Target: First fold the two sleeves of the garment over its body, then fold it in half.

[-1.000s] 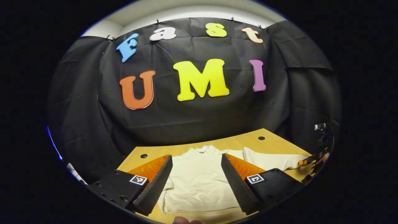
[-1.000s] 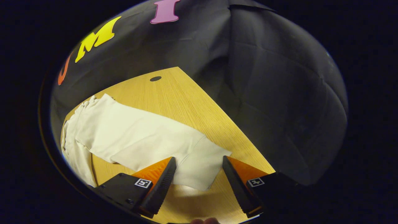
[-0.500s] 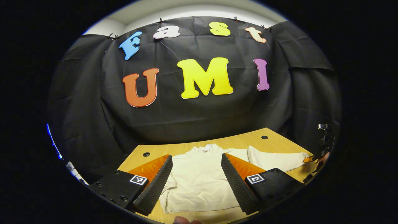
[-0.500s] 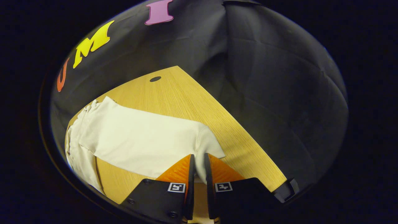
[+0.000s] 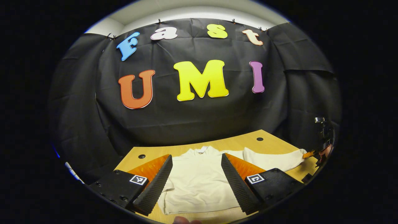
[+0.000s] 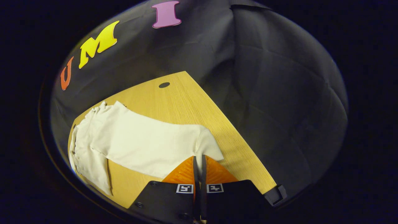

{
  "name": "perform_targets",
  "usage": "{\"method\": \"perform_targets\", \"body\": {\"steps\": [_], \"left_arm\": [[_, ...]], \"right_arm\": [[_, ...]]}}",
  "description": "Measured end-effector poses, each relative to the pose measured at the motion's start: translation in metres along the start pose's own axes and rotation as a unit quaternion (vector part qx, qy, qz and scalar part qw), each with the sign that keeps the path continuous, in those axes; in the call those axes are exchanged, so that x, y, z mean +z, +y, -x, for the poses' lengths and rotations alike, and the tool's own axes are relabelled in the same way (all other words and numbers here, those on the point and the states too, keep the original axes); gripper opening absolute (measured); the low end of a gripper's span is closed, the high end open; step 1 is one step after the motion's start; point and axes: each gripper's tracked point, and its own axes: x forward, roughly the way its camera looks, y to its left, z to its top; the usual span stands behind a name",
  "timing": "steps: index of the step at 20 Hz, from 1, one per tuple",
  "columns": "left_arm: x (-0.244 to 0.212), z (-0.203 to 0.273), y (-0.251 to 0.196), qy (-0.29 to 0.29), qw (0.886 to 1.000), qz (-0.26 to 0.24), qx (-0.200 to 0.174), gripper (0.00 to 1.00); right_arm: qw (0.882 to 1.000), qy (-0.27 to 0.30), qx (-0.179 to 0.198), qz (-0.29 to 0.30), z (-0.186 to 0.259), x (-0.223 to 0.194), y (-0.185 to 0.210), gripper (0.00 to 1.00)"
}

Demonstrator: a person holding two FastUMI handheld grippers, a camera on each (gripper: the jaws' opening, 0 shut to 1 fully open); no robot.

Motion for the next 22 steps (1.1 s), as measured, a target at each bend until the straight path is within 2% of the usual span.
{"method": "perform_targets", "body": {"steps": [4, 8, 10, 15, 18, 22], "left_arm": [[-0.004, -0.001, 0.015, -0.004, 1.000, 0.008, 0.013, 1.00], [-0.012, 0.002, 0.033, -0.004, 0.999, 0.029, 0.026, 1.00], [-0.013, 0.002, 0.043, -0.005, 0.999, 0.041, 0.033, 1.00], [-0.019, 0.006, 0.070, -0.012, 0.997, 0.063, 0.048, 1.00], [-0.022, 0.013, 0.091, -0.015, 0.995, 0.075, 0.064, 1.00], [-0.030, 0.025, 0.123, -0.009, 0.993, 0.072, 0.090, 1.00]], "right_arm": [[0.999, -0.028, 0.021, 0.023, 0.026, 0.041, 0.026, 0.00], [0.994, -0.088, 0.047, 0.054, 0.067, 0.110, 0.067, 0.00], [0.988, -0.116, 0.060, 0.080, 0.093, 0.143, 0.099, 0.01], [0.969, -0.163, 0.099, 0.156, 0.122, 0.205, 0.188, 0.00], [0.956, -0.172, 0.131, 0.199, 0.124, 0.212, 0.259, 0.00], [0.942, -0.156, 0.179, 0.236, 0.107, 0.190, 0.353, 0.01]]}}
